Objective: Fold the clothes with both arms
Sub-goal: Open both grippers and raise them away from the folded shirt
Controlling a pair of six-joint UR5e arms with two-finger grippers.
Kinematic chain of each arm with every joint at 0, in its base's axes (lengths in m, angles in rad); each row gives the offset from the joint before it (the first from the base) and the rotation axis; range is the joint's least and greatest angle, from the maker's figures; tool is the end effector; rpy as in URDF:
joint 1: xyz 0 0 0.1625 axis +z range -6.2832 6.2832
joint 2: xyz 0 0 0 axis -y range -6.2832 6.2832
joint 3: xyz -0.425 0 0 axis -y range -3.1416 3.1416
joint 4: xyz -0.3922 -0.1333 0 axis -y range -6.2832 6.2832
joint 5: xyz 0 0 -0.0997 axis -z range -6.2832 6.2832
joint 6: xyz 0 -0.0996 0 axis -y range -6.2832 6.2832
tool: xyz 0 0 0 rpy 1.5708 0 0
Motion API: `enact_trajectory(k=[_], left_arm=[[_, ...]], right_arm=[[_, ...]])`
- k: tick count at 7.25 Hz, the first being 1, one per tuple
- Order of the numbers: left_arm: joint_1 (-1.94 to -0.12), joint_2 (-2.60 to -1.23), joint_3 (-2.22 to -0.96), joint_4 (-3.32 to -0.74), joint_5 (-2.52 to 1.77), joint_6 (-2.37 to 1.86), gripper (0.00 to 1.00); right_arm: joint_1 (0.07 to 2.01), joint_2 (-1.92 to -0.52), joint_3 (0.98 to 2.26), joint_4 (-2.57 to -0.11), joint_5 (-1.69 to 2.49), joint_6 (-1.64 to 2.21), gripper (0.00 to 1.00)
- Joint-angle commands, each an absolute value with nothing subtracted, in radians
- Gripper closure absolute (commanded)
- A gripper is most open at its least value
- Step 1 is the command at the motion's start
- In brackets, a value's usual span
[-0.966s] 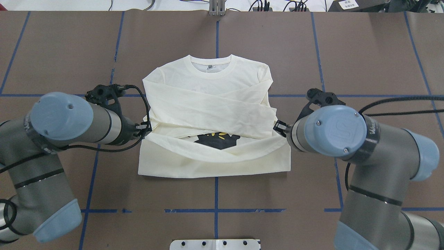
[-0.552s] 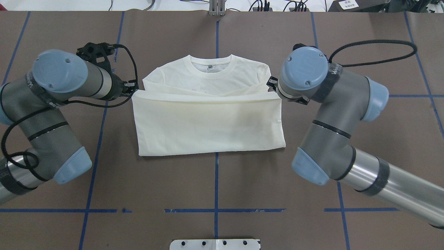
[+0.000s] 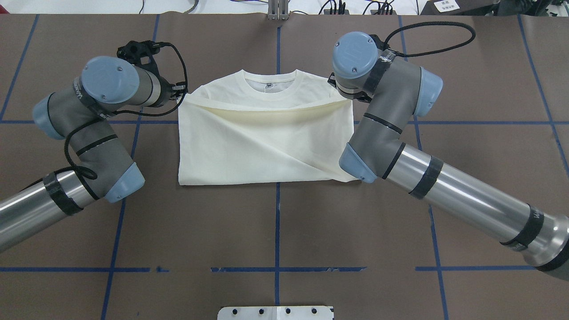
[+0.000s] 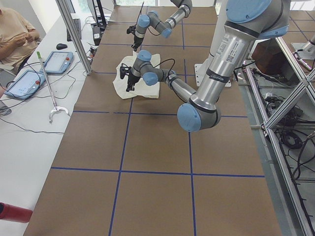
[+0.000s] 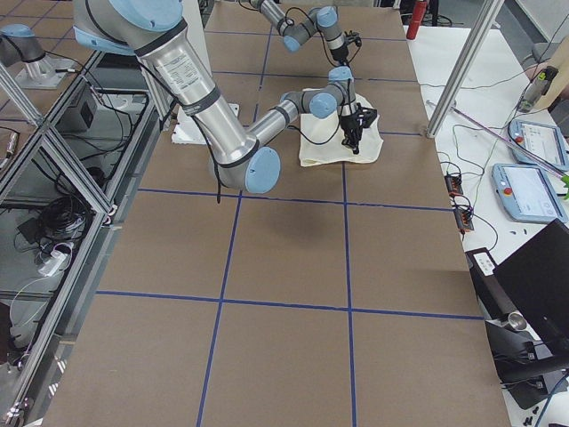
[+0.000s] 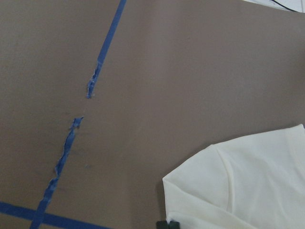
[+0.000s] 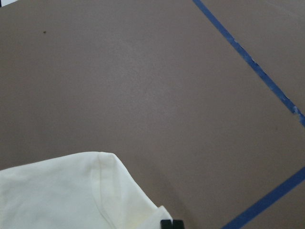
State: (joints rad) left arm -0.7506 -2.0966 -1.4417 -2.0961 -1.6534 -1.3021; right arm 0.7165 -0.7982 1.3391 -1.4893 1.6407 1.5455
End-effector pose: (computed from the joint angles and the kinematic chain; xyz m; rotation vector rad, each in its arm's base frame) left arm 0.4371 -0.5787 0.3591 0.3855 0.8482 -0.4088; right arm -0.4990 -0.6021 0.2875 0.1654 -0.6154 0.6464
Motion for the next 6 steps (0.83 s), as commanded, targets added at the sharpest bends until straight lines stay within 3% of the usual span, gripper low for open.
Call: enact_trajectory(k=[1, 4, 6], left_arm=[[-0.750, -2.106, -1.335, -2.209, -1.640, -1.302, 1.00], [-0.750, -2.111, -1.328, -2.210, -1.632, -1.302, 1.00], [-0.750, -2.112, -1.328, -2.218, -1.634, -1.301, 0.72]], right_arm=[[0.741, -0.756, 1.246, -1.444, 1.644, 1.481, 1.00], [0.752, -0.721, 1.151, -1.341, 1.646, 1.457, 1.00], [0.750, -0.718, 1.131, -1.338, 1.647, 1.457, 1.00]])
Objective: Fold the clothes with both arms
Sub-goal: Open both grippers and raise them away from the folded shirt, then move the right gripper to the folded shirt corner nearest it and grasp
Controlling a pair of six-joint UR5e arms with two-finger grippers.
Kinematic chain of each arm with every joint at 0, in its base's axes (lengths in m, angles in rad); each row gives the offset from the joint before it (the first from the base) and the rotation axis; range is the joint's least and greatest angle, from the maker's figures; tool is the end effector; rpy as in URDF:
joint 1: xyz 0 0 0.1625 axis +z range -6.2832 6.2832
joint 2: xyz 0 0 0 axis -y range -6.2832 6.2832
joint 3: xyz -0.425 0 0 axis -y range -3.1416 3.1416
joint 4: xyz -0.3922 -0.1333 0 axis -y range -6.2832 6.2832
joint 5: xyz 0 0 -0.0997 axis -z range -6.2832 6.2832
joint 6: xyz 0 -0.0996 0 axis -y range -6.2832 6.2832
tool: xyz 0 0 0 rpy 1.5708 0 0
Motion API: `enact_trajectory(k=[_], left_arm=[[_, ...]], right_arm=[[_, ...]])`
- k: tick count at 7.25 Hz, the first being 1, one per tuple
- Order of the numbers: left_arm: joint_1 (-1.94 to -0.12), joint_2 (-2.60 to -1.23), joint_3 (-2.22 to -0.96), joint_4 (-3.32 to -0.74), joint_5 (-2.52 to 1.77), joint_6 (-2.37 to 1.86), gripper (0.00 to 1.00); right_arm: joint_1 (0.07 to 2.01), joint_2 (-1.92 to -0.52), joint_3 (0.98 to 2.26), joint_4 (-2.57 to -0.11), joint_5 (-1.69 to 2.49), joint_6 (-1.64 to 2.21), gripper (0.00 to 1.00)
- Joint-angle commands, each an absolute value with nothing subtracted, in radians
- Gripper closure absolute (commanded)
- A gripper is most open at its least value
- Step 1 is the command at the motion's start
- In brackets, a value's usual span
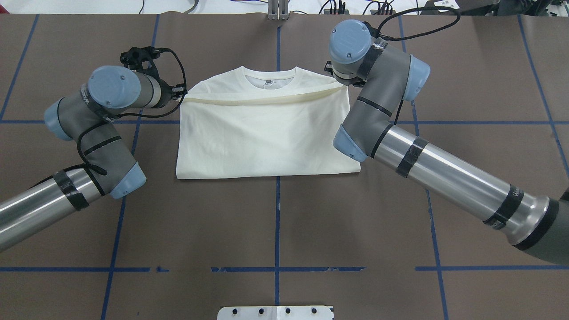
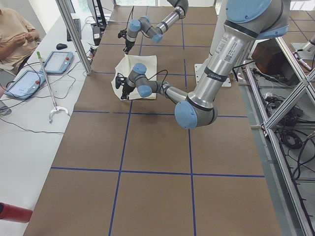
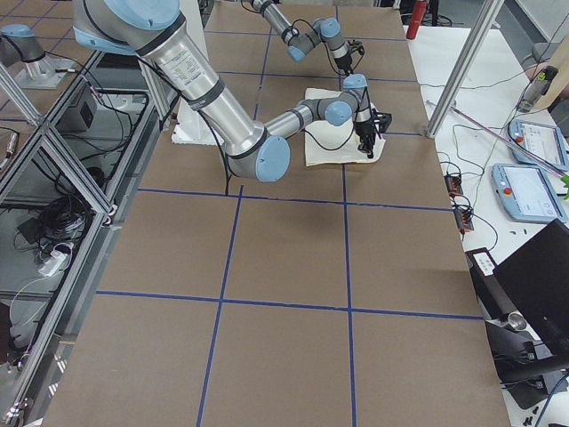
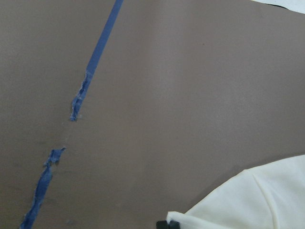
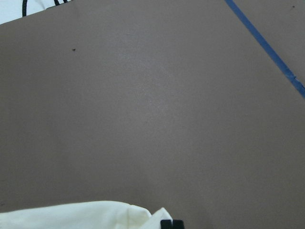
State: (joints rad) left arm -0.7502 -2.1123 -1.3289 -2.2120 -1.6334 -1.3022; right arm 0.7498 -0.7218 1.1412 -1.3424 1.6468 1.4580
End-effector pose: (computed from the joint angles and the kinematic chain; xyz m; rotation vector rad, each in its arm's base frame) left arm 0.4495 -0.5926 0.3889 0.4113 0.8561 -0.4158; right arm -0.5120 -0.6486 0.3026 0.2072 -0.6283 0.5894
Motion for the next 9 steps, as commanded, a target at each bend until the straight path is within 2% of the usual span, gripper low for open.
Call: enact_trajectory(k=[1, 2, 3, 5, 7, 9], left_arm=[[-0.755, -2.111, -1.330, -2.249, -1.634, -1.298, 0.61], [-0.761, -2.111, -1.336, -2.262, -1.643, -1.293, 0.60], [-0.781, -2.103, -1.368, -2.263, -1.649, -1.283, 0.60], [-0.816, -2.037, -1.483, -2.263, -1.759, -1.273, 0.59], [-0.819, -2.031, -1.496, -2.263, -1.778, -1.273, 0.59], [-0.813, -2.031, -1.497, -2.261, -1.776, -1.273, 0.58]], right_arm=[[0.750, -0.715, 1.132, -1.338, 1.651, 1.459, 0.81], [0.750, -0.712, 1.158, -1.336, 1.661, 1.468, 0.63], [0.756, -0.738, 1.239, -1.336, 1.728, 1.476, 0.57], [0.712, -0.988, 1.568, -1.344, 1.786, 1.594, 0.38], [0.626, -1.167, 1.745, -1.341, 1.779, 1.780, 0.31], [0.559, -1.189, 1.744, -1.333, 1.757, 1.928, 0.29]])
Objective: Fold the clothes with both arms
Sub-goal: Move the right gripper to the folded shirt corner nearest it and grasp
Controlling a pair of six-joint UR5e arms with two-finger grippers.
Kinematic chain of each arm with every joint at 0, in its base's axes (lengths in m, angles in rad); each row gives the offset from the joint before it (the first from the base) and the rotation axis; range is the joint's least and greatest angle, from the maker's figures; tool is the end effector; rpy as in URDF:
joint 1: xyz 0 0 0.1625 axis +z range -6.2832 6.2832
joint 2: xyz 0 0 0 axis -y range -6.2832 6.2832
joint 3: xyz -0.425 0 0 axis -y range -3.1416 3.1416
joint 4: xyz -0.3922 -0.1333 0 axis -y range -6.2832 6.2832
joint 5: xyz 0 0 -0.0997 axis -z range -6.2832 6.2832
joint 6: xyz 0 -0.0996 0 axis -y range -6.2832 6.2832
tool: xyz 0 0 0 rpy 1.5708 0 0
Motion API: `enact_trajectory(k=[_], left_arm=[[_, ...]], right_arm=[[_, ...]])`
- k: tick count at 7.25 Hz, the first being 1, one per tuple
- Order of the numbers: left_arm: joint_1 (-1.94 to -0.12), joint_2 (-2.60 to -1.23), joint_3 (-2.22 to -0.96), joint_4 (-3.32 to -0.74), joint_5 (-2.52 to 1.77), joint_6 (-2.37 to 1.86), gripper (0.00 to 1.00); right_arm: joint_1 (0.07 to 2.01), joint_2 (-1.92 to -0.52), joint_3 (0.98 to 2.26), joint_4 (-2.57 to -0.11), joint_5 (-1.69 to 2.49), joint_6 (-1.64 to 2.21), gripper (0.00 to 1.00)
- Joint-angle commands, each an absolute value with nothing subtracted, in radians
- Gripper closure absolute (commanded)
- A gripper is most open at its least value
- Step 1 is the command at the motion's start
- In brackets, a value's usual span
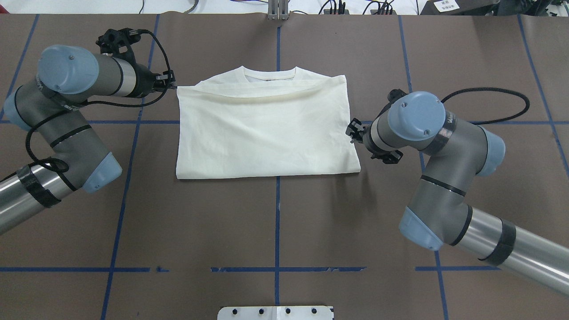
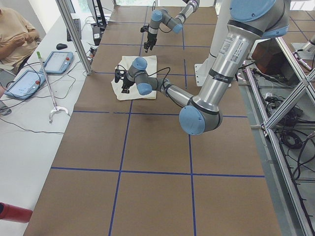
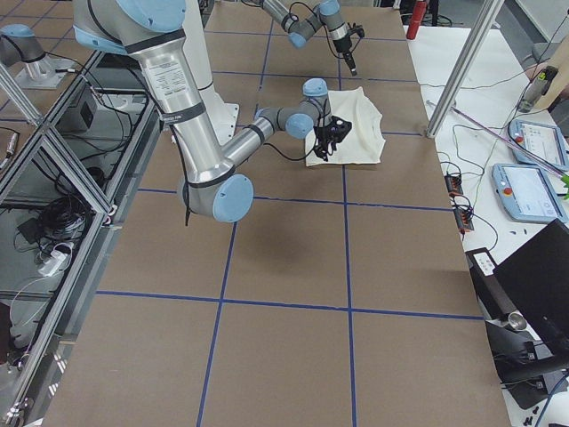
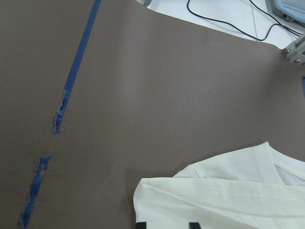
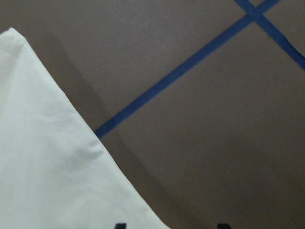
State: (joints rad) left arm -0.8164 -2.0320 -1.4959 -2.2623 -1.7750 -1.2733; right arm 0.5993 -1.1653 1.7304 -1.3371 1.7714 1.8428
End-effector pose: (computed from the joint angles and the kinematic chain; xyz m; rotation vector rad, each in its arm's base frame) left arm 0.3871 -0.5770 0.3537 0.4137 1.0144 -0.3564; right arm -0.4631 -0.4538 0.3397 -0.0590 -0.8365 0.7411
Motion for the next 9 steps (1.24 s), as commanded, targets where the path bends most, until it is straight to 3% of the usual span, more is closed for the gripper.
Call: enact_trajectory(k=[1, 6, 7, 8, 9], left_arm=[[-0.813, -2.031, -1.496, -2.261, -1.775, -1.272, 0.58], [-0.813, -2.031, -1.489, -2.260, -1.767, -1.269, 0.58], [-0.811, -2.026, -1.488, -2.261, -1.767, -1.269, 0.58], [-0.813, -2.025, -1.488, -2.261, -1.767, -1.264, 0.58], [-0.815, -2.025, -1.488, -2.261, -1.767, -1.261, 0.58]], right_arm=[[0.542, -1.184, 1.746, -1.333, 1.753, 1.978, 0.29], [0.508, -1.175, 1.700, -1.335, 1.680, 1.988, 0.30], [0.508, -1.172, 1.701, -1.336, 1.680, 1.990, 0.40], [0.508, -1.170, 1.703, -1.336, 1.680, 1.990, 0.88], [0.508, -1.170, 1.709, -1.336, 1.680, 1.990, 1.00]])
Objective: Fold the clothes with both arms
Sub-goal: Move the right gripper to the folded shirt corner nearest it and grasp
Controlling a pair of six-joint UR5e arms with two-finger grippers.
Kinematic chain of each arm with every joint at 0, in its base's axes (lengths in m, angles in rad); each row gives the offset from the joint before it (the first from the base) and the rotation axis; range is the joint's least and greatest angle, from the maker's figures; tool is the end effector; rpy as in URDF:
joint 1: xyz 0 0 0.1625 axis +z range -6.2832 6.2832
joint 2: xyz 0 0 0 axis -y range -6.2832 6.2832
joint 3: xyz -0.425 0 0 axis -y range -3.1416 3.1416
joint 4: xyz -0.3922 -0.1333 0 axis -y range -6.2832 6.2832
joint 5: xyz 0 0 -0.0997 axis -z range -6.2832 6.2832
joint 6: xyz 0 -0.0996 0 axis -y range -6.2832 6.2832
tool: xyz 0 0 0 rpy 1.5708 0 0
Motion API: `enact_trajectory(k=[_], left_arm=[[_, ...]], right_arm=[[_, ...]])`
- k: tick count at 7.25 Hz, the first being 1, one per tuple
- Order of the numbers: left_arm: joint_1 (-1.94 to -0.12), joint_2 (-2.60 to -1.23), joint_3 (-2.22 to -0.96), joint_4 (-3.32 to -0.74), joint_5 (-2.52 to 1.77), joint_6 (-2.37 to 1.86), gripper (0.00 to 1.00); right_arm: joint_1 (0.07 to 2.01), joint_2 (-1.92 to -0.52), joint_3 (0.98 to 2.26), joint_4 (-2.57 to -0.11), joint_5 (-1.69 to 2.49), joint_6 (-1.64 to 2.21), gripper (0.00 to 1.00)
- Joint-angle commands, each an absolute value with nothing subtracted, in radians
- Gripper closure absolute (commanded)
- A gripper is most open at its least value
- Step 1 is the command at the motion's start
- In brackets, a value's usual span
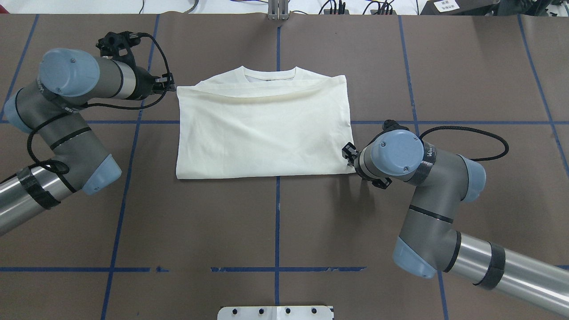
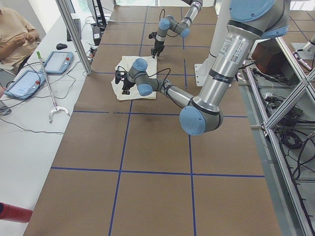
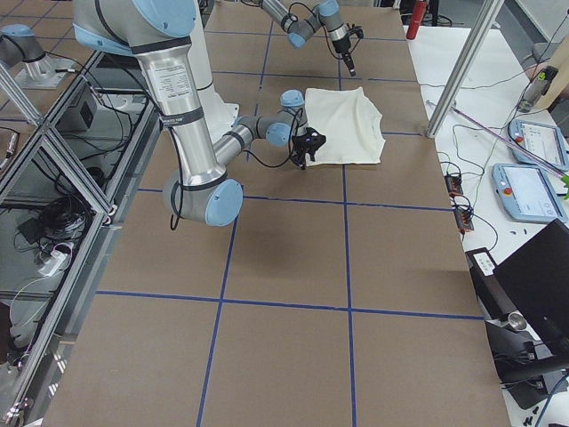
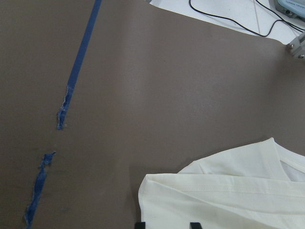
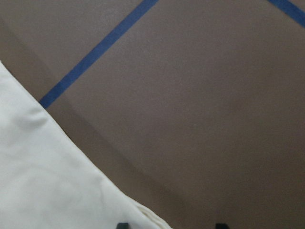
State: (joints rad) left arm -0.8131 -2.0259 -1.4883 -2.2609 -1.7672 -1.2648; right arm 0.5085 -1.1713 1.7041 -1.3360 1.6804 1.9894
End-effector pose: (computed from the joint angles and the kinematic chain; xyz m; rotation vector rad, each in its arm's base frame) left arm 0.3887 -0.5765 0.3619 0.4140 0.9972 -0.3529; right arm -0.5026 -0.4203 0.3568 -0.0718 -0.7952 0.8372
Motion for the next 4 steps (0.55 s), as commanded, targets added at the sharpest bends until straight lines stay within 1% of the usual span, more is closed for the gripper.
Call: enact_trajectory(k=[1, 3, 4], left_arm=[[-0.815, -2.025, -1.488, -2.261, -1.767, -1.261, 0.58], [-0.816, -2.025, -1.486, -2.261, -1.767, -1.261, 0.58], [-0.815, -2.026, -1.488, -2.261, -1.769, -1.262, 0.58]], right_arm=[[0.508, -1.170, 1.712, -1.335, 1.680, 1.988, 1.00], [0.509, -1.170, 1.718, -1.335, 1.681, 1.988, 1.00], [0.518, -1.186, 1.768, -1.341, 1.687, 1.982, 1.00]])
